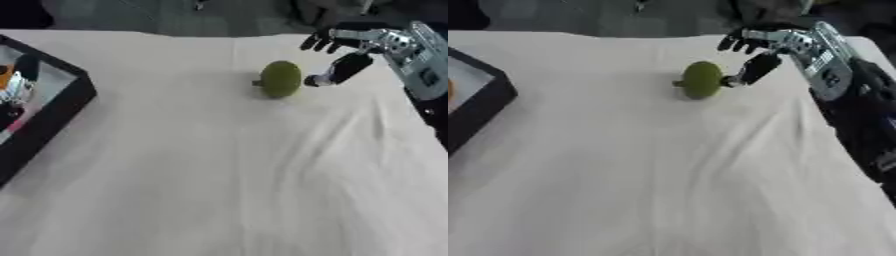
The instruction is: Pick up the objects with one hand, pass them to the other hand, and then place them into the box on the other side of the table.
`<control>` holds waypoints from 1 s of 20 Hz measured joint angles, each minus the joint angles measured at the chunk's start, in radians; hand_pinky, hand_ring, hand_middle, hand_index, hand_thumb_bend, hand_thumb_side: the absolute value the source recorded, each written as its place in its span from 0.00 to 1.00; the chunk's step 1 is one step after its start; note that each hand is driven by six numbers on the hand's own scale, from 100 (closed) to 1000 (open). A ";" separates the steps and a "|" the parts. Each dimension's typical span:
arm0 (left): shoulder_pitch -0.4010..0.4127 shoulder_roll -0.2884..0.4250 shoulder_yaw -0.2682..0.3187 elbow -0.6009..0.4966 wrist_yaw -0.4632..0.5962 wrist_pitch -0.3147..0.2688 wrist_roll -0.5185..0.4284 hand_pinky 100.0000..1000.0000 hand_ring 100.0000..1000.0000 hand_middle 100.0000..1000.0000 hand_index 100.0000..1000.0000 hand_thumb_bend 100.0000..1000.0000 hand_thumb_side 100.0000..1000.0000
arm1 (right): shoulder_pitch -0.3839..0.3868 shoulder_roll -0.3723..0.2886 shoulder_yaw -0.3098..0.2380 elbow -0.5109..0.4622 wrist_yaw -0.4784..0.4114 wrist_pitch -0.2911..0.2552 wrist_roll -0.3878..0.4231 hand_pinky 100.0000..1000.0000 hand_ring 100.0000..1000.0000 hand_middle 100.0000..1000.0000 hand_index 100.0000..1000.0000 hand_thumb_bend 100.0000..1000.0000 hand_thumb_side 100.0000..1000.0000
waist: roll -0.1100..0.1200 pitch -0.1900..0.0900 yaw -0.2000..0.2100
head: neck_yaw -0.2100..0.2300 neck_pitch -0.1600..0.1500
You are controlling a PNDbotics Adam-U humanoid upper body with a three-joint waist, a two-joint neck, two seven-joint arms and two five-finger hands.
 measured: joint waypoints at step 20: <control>-0.007 -0.015 -0.007 -0.005 0.000 0.003 -0.007 0.67 0.81 0.69 0.75 0.39 0.42 | -0.035 0.069 -0.053 0.103 0.036 -0.025 -0.053 0.85 0.90 0.86 0.87 0.47 0.17 | 0.000 0.017 0.020 | -0.034 -0.018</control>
